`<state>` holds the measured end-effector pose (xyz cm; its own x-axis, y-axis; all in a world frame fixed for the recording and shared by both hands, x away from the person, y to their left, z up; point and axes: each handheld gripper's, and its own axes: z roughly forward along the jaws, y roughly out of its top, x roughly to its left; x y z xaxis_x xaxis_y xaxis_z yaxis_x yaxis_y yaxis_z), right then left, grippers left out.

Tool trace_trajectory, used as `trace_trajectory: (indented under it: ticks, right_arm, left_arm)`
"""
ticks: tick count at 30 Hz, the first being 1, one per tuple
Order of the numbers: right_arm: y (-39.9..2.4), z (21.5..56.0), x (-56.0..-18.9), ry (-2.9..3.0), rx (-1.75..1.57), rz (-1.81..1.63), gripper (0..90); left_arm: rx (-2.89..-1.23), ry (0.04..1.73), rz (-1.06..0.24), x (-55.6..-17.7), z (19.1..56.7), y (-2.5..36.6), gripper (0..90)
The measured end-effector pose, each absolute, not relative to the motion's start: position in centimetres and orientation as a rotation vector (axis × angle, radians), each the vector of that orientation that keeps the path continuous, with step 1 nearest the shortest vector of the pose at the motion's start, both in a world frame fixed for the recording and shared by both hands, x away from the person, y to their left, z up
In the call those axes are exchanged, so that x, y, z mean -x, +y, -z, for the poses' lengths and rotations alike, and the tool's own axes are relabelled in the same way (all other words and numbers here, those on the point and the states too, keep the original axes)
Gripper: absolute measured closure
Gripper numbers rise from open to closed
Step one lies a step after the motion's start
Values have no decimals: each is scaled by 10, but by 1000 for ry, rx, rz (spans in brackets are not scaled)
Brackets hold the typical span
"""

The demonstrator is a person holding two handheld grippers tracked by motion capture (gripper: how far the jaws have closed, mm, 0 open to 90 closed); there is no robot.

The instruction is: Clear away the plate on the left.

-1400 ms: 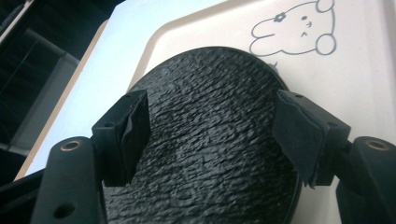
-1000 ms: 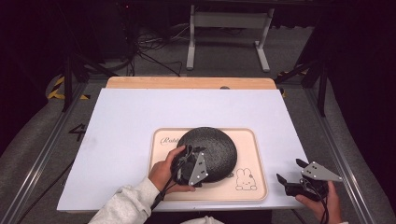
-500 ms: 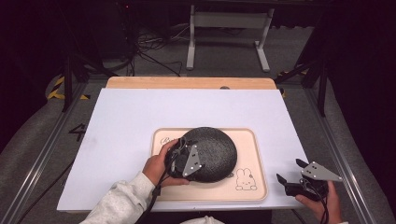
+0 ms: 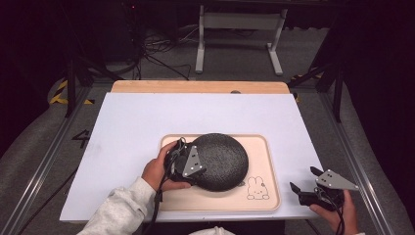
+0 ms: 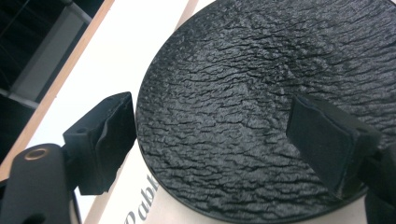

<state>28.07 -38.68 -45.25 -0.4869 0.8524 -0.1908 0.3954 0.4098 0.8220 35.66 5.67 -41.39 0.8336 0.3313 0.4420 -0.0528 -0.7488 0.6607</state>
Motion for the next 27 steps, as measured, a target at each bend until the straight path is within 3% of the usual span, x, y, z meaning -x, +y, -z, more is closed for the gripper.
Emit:
trace_trajectory:
  ticks: [27]
  right_arm:
    - [-386, 452, -280, 2059, -1055, -972, 94]
  left_arm:
    - [-2343, 336, -768, -358, 414, 113, 142]
